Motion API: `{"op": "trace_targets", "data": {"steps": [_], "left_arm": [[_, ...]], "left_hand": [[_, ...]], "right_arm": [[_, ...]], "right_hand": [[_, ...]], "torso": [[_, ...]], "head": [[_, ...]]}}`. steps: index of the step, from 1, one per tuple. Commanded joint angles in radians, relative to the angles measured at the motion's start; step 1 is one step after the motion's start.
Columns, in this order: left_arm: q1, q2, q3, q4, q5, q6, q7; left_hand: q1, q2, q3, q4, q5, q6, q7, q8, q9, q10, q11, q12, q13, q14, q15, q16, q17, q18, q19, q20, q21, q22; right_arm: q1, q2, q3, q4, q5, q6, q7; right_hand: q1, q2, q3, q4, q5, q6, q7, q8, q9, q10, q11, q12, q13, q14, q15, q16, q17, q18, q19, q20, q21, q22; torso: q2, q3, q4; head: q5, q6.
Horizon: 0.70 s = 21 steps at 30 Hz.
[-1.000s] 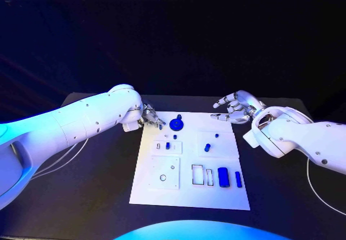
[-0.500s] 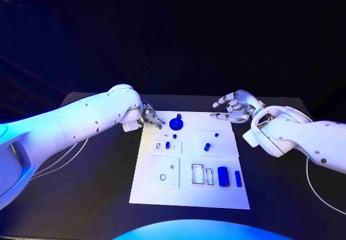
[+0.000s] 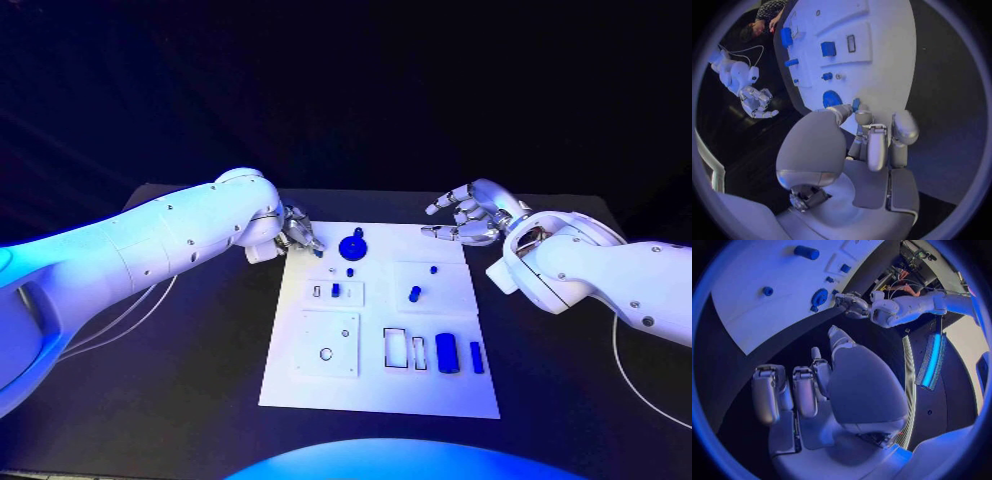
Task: Assemble the parts on the task board
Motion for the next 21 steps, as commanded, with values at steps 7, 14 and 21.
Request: {"op": "trace_targets", "data": {"steps": [7,14,21], "left_arm": [[0.000,-0.038,0.000,0.044,0.089,-0.030,0.005],[0.000,-0.102,0.000,0.139,0.124,-0.063,0.000],[-0.002,-0.172,0.000,0.268,0.118,-0.120,-0.005]], "left_hand": [[-0.032,-0.029,0.192,-0.142,0.004,-0.005,0.000,0.032,0.052,0.021,-0.001,0.014,0.012,0.067,-0.004,-0.003,0.148,-0.001,0.000,-0.003,0.008,0.007],[-0.067,-0.048,0.257,-0.177,0.009,0.006,-0.003,0.042,0.058,0.040,-0.004,0.029,0.028,0.070,-0.007,0.001,0.156,-0.003,0.008,-0.006,0.015,0.019],[-0.108,-0.068,0.317,-0.213,0.015,0.023,-0.009,0.050,0.061,0.065,-0.010,0.043,0.046,0.077,-0.014,0.007,0.172,-0.008,0.027,-0.011,0.028,0.044]], "right_arm": [[-0.001,0.000,0.000,-0.001,-0.004,0.011,0.010],[-0.001,-0.004,0.000,-0.001,-0.004,0.012,0.009],[-0.001,-0.006,0.000,-0.003,-0.004,0.013,0.009]], "right_hand": [[-0.011,-0.001,0.005,-0.001,0.004,0.004,-0.002,0.006,-0.001,-0.005,0.002,-0.003,0.045,0.083,0.003,-0.005,0.165,0.019,0.052,0.004,-0.005,0.206],[-0.011,0.000,0.006,-0.002,0.005,0.004,-0.002,0.006,-0.001,-0.005,0.002,-0.002,0.046,0.083,0.003,-0.005,0.166,0.019,0.052,0.004,-0.005,0.206],[-0.011,0.000,0.006,-0.002,0.005,0.004,-0.002,0.006,-0.001,-0.005,0.002,-0.002,0.046,0.083,0.003,-0.005,0.166,0.019,0.052,0.004,-0.005,0.206]], "torso": [[-0.001,0.0006,0.0008],[-0.001,0.0008,0.0012],[-0.001,-0.0004,0.0021]], "head": [[0.001,-0.001],[0.003,-0.001],[0.006,-0.002]]}}
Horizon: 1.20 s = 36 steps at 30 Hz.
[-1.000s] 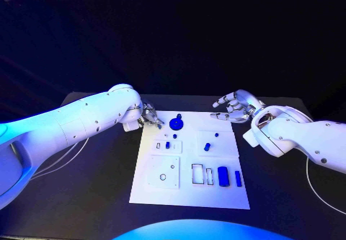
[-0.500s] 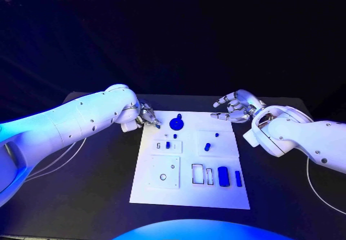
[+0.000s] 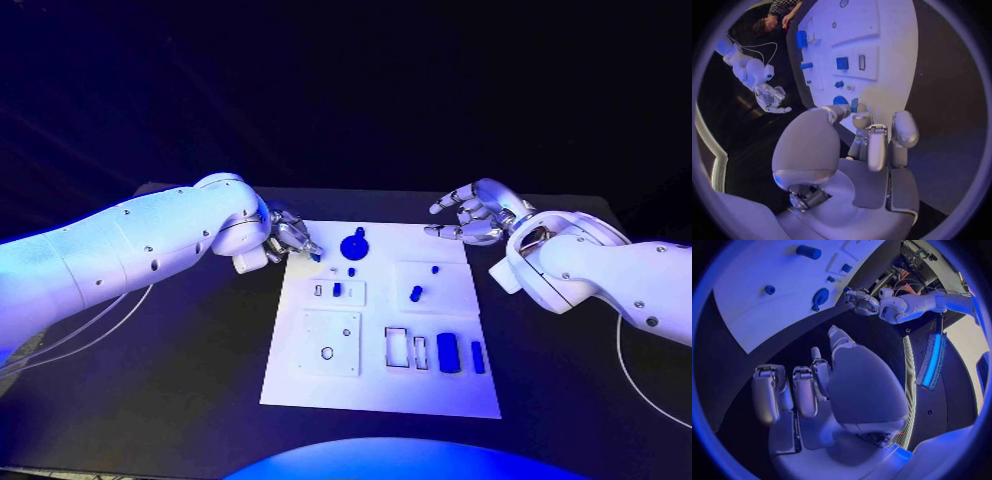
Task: Assemble the parts on the task board
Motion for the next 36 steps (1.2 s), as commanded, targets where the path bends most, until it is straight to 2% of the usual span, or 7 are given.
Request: {"op": "trace_targets", "data": {"steps": [1,5,13,24,36], "left_arm": [[-0.003,-0.024,0.000,0.058,0.013,-0.067,-0.002],[-0.013,-0.052,-0.001,0.117,-0.019,-0.090,-0.004],[-0.030,-0.082,-0.002,0.184,-0.103,-0.096,-0.008],[-0.056,-0.096,-0.009,0.223,-0.150,-0.079,-0.013],[-0.065,-0.098,-0.016,0.233,-0.176,-0.058,-0.017]], "left_hand": [[-0.019,0.000,0.170,-0.161,0.007,0.011,-0.004,0.006,0.060,0.011,-0.001,0.009,0.005,0.080,-0.008,0.007,0.178,-0.010,0.018,-0.002,0.009,0.015],[-0.032,-0.003,0.187,-0.171,0.009,0.017,-0.006,0.008,0.061,0.018,-0.004,0.010,0.006,0.080,-0.011,0.007,0.176,-0.012,0.024,-0.004,0.014,0.024],[-0.044,-0.007,0.203,-0.181,0.012,0.023,-0.008,0.010,0.061,0.026,-0.006,0.014,0.012,0.080,-0.013,0.007,0.176,-0.013,0.030,-0.006,0.018,0.031],[-0.056,-0.011,0.216,-0.189,0.015,0.027,-0.010,0.012,0.062,0.032,-0.008,0.016,0.015,0.080,-0.015,0.006,0.176,-0.014,0.034,-0.008,0.021,0.037],[-0.075,-0.020,0.230,-0.201,0.028,0.034,-0.014,0.018,0.064,0.046,-0.012,0.025,0.028,0.082,-0.018,0.008,0.180,-0.016,0.040,-0.011,0.025,0.045]], "right_arm": [[-0.001,-0.001,0.000,-0.001,-0.004,0.012,0.009],[-0.001,-0.001,0.000,-0.002,-0.004,0.013,0.009],[-0.002,-0.001,0.000,-0.002,-0.003,0.015,0.009],[-0.003,-0.003,0.000,-0.002,-0.003,0.017,0.010],[-0.003,-0.004,0.000,-0.002,-0.002,0.020,0.010]], "right_hand": [[-0.011,0.000,0.006,-0.002,0.005,0.004,-0.002,0.006,-0.001,-0.005,0.002,-0.002,0.046,0.083,0.003,-0.005,0.165,0.019,0.052,0.004,-0.005,0.206],[-0.011,0.000,0.006,-0.002,0.005,0.004,-0.002,0.006,-0.001,-0.005,0.002,-0.002,0.046,0.083,0.003,-0.005,0.165,0.019,0.052,0.004,-0.005,0.206],[-0.011,0.000,0.006,-0.002,0.005,0.004,-0.002,0.006,-0.001,-0.005,0.002,-0.002,0.046,0.083,0.003,-0.005,0.165,0.019,0.052,0.004,-0.005,0.206],[-0.012,-0.002,0.006,-0.002,0.007,0.004,-0.002,0.007,-0.002,-0.005,0.002,-0.002,0.045,0.083,0.003,-0.005,0.165,0.019,0.052,0.004,-0.006,0.205],[-0.012,-0.002,0.006,-0.002,0.007,0.004,-0.002,0.007,-0.002,-0.005,0.002,-0.002,0.045,0.083,0.003,-0.005,0.165,0.019,0.052,0.004,-0.006,0.205]], "torso": [[0.001,-0.0011,0.0004],[0.000,-0.0008,0.0006],[0.000,-0.0009,-0.0005],[0.002,-0.0011,-0.0015],[0.003,-0.0014,-0.0009]], "head": [[0.002,0.000],[0.004,-0.003],[0.009,-0.004],[0.010,-0.007],[0.010,-0.011]]}}
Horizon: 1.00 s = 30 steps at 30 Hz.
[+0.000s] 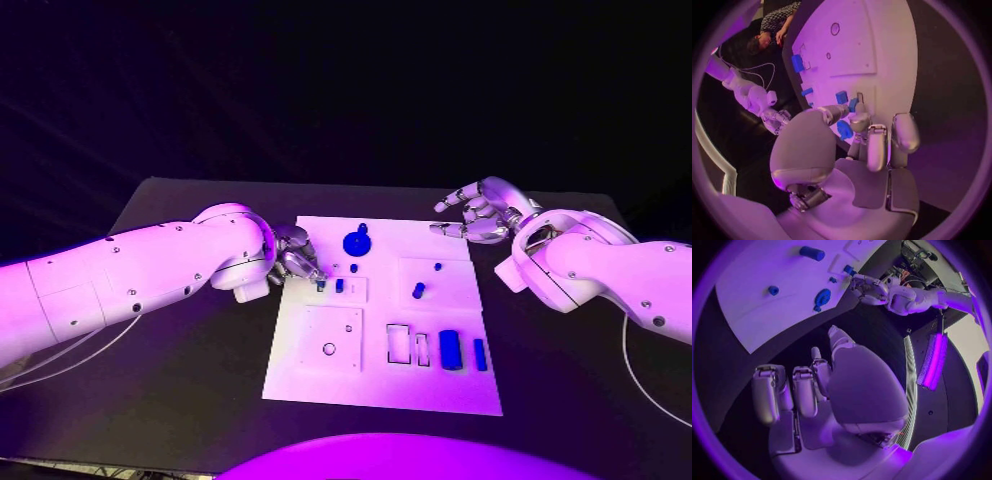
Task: Assemble the parts on the task board
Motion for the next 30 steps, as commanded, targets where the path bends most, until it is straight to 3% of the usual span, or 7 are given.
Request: {"op": "trace_targets", "data": {"steps": [1,30], "left_arm": [[-0.002,0.002,-0.001,0.006,-0.033,0.023,-0.002],[-0.005,-0.003,-0.003,0.013,-0.100,0.051,-0.007]], "left_hand": [[-0.012,0.001,0.219,-0.211,0.005,0.008,0.001,0.005,0.001,0.005,0.001,0.007,0.001,0.085,-0.007,0.006,0.181,-0.016,0.008,0.000,0.006,0.001],[-0.020,-0.003,0.225,-0.218,0.014,0.012,-0.001,0.008,0.002,0.012,-0.001,0.011,0.008,0.086,-0.009,0.007,0.184,-0.017,0.011,-0.002,0.008,0.005]], "right_arm": [[-0.001,0.000,0.000,0.001,-0.002,0.017,0.010],[-0.002,-0.003,0.000,0.001,-0.001,0.016,0.013]], "right_hand": [[-0.012,-0.002,0.007,-0.002,0.007,0.004,-0.002,0.003,-0.001,-0.005,0.002,-0.002,0.044,0.083,0.003,-0.005,0.165,0.019,0.052,0.004,-0.006,0.205],[-0.014,-0.003,0.008,-0.001,0.008,0.003,-0.002,0.004,-0.002,-0.005,0.001,-0.002,0.044,0.083,0.002,-0.005,0.165,0.019,0.052,0.004,-0.007,0.205]], "torso": [[0.000,-0.0006,-0.0001],[0.000,-0.0003,-0.0007]], "head": [[0.000,-0.002],[0.001,-0.006]]}}
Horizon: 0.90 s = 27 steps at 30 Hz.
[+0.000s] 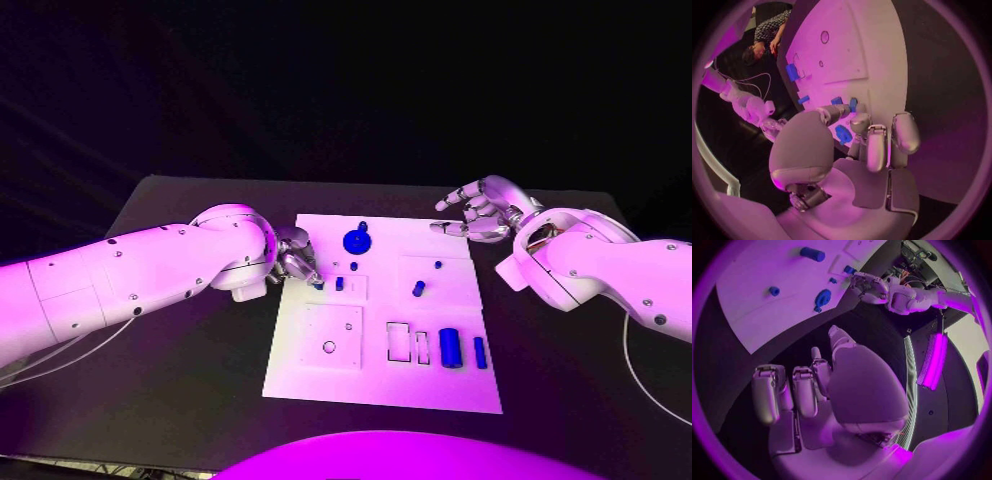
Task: Assemble the parts on the task board
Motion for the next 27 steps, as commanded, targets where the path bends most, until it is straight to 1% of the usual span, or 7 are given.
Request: {"op": "trace_targets", "data": {"steps": [1,9,14,19,22,25,27], "left_arm": [[-0.001,-0.001,-0.001,0.001,-0.017,0.017,-0.003],[-0.002,0.003,-0.001,0.007,-0.017,0.022,-0.003],[-0.002,0.006,-0.001,0.009,-0.009,0.023,-0.002],[-0.002,0.011,-0.001,0.008,-0.004,0.024,-0.001],[-0.002,0.015,-0.002,0.005,-0.003,0.024,-0.001],[-0.002,0.019,-0.003,0.001,-0.002,0.022,-0.001],[-0.002,0.023,-0.004,-0.003,-0.002,0.020,-0.001]], "left_hand": [[0.002,0.010,0.152,-0.144,0.007,0.008,-0.003,0.003,0.002,0.008,0.002,0.007,0.001,0.083,-0.006,0.004,0.184,-0.017,0.007,0.002,0.005,0.001],[0.000,0.009,0.154,-0.146,0.009,0.009,-0.004,0.004,0.002,0.012,0.002,0.010,0.007,0.084,-0.006,0.005,0.187,-0.017,0.007,0.001,0.005,0.001],[-0.014,0.001,0.154,-0.148,0.014,0.016,-0.006,0.007,0.002,0.025,0.000,0.022,0.025,0.086,-0.007,0.008,0.195,-0.017,0.008,0.000,0.005,0.002],[-0.044,-0.006,0.141,-0.138,0.011,0.031,-0.016,0.013,0.001,0.045,-0.006,0.037,0.050,0.089,-0.011,0.013,0.208,-0.017,0.008,-0.003,0.005,0.003],[-0.067,-0.012,0.117,-0.125,0.006,0.040,-0.024,0.013,-0.001,0.056,-0.012,0.043,0.062,0.091,-0.015,0.016,0.215,-0.017,0.008,-0.006,0.003,0.002],[-0.069,-0.012,0.114,-0.123,0.005,0.041,-0.025,0.013,-0.002,0.057,-0.013,0.043,0.062,0.091,-0.015,0.016,0.215,-0.017,0.008,-0.006,0.003,0.002],[-0.081,-0.011,0.099,-0.113,0.001,0.046,-0.029,0.012,-0.005,0.060,-0.016,0.044,0.066,0.092,-0.018,0.017,0.217,-0.017,0.007,-0.009,0.001,0.000]], "right_arm": [[-0.001,-0.001,0.000,0.001,-0.003,0.013,0.012],[-0.001,-0.001,0.000,0.001,-0.003,0.013,0.012],[-0.001,-0.001,0.000,0.001,-0.003,0.013,0.012],[-0.001,-0.001,0.000,0.001,-0.003,0.013,0.012],[-0.001,-0.001,0.000,0.001,-0.003,0.013,0.013],[-0.001,-0.001,0.000,0.000,-0.003,0.013,0.013],[-0.001,0.000,0.000,0.000,-0.003,0.013,0.013]], "right_hand": [[-0.008,0.003,0.005,0.001,0.004,0.003,-0.002,0.004,-0.001,-0.005,0.001,-0.002,0.045,0.083,0.002,-0.005,0.165,0.019,0.052,0.004,-0.007,0.205],[-0.008,0.003,0.005,0.001,0.004,0.003,-0.002,0.004,-0.001,-0.005,0.001,-0.002,0.045,0.083,0.002,-0.005,0.165,0.019,0.052,0.004,-0.007,0.205],[-0.008,0.003,0.005,0.001,0.004,0.003,-0.002,0.004,-0.001,-0.005,0.001,-0.002,0.045,0.083,0.002,-0.005,0.165,0.019,0.052,0.004,-0.007,0.205],[-0.008,0.003,0.005,0.001,0.004,0.003,-0.002,0.004,-0.001,-0.005,0.001,-0.002,0.045,0.083,0.002,-0.005,0.165,0.019,0.052,0.004,-0.007,0.205],[-0.008,0.003,0.005,0.001,0.004,0.003,-0.002,0.004,-0.001,-0.005,0.001,-0.002,0.045,0.083,0.002,-0.005,0.165,0.019,0.052,0.004,-0.007,0.205],[-0.008,0.003,0.005,0.001,0.004,0.003,-0.002,0.004,-0.001,-0.005,0.001,-0.002,0.045,0.083,0.002,-0.005,0.165,0.019,0.052,0.004,-0.007,0.205],[-0.008,0.003,0.005,0.001,0.004,0.003,-0.002,0.004,-0.001,-0.005,0.001,-0.002,0.045,0.083,0.002,-0.005,0.165,0.019,0.052,0.004,-0.007,0.205]], "torso": [[0.000,-0.0004,-0.0002],[0.001,0.0000,0.0000],[0.000,0.0003,-0.0003],[0.000,0.0004,-0.0002],[0.000,0.0004,-0.0002],[0.000,0.0005,-0.0002],[0.000,0.0006,-0.0001]], "head": [[0.000,0.000],[0.000,-0.002],[0.000,-0.004],[-0.001,-0.005],[-0.001,-0.005],[-0.001,-0.005],[-0.001,-0.005]]}}
